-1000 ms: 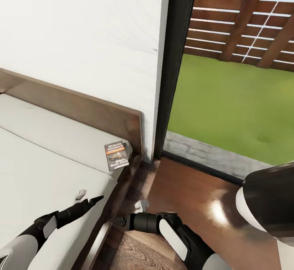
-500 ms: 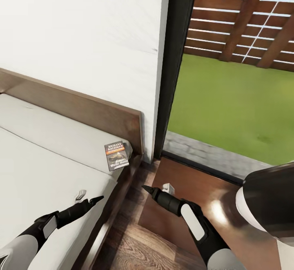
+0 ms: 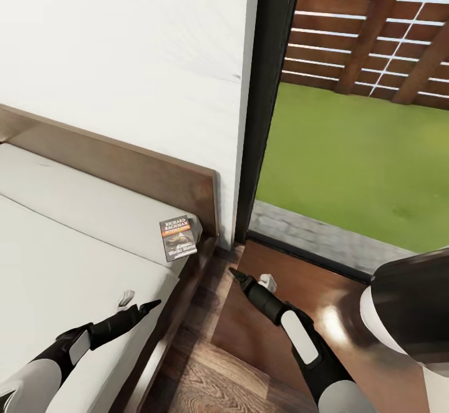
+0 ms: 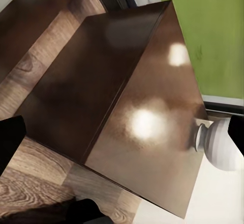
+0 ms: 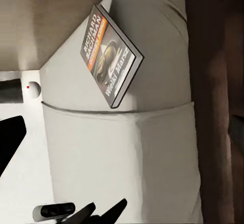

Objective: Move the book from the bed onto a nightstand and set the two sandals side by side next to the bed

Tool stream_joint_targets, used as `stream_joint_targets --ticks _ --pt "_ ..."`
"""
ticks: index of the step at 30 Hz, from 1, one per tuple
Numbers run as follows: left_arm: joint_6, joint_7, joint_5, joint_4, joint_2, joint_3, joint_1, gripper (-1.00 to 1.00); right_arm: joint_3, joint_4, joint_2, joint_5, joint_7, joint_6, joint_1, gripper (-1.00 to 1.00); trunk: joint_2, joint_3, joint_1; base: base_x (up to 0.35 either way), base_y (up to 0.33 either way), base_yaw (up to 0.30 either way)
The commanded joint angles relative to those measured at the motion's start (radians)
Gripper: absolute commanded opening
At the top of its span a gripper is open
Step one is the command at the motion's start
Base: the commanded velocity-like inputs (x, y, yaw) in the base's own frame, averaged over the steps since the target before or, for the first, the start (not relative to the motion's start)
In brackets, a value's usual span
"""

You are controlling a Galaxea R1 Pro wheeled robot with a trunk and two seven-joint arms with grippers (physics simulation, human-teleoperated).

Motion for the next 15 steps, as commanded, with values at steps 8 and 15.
stream_joint_targets --ticks 8,15 --pt "0.010 -0.002 0.010 0.001 -0.003 -0.004 0.000 1.00 0.000 -0.001 0.000 -0.151 0.005 0.013 -0.001 1.00 0.000 -0.001 0.000 0.000 0.000 0.000" --pt "0.010 -0.002 0.009 0.002 -0.008 -0.004 0.000 1.00 0.001 0.000 0.000 -0.157 0.009 0.013 -0.001 1.00 0.000 -0.001 0.000 0.000 0.000 0.000"
